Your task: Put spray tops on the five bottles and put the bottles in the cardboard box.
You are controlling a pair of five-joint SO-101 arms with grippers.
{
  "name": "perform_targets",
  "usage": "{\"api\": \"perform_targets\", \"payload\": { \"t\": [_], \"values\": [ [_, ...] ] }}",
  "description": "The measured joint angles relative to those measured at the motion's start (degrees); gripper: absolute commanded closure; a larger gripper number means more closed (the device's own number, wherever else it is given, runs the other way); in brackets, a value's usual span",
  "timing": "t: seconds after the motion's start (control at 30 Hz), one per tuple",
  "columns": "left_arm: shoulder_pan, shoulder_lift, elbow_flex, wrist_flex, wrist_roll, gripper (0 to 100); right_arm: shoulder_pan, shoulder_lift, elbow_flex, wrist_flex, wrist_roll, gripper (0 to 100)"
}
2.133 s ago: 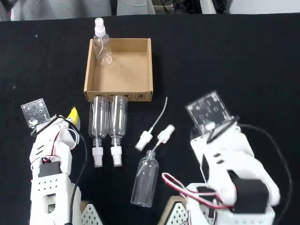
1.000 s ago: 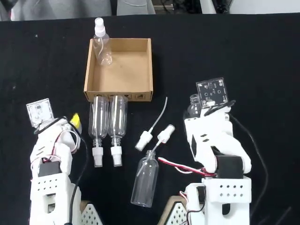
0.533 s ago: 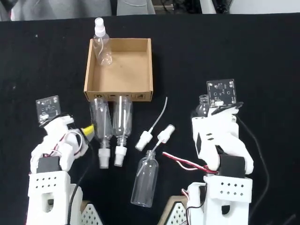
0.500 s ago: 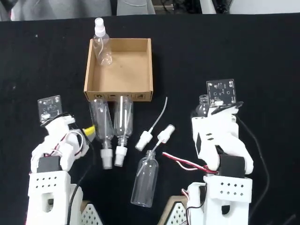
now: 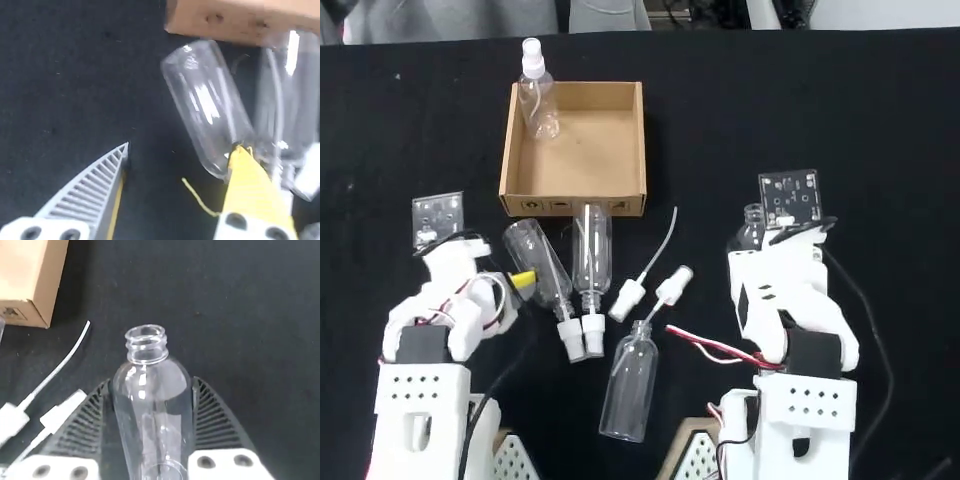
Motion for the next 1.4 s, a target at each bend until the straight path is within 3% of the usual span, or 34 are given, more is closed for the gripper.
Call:
{"api": "perform_targets", "payload": {
  "t": [0.3,0.5,0.87,1.4],
  "values": [
    [12.31,0.0,-2.9,10.02,0.09,70,0.0,0.0,0.0,0.0,0.0,93.1],
    [14.77,0.0,-2.9,11.87,0.09,70,0.0,0.0,0.0,0.0,0.0,93.1],
    [20.84,0.0,6.77,3.96,1.85,70,0.0,0.0,0.0,0.0,0.0,93.1],
    [21.01,0.0,10.2,-1.32,3.6,75,0.0,0.0,0.0,0.0,0.0,93.1]
  ]
}}
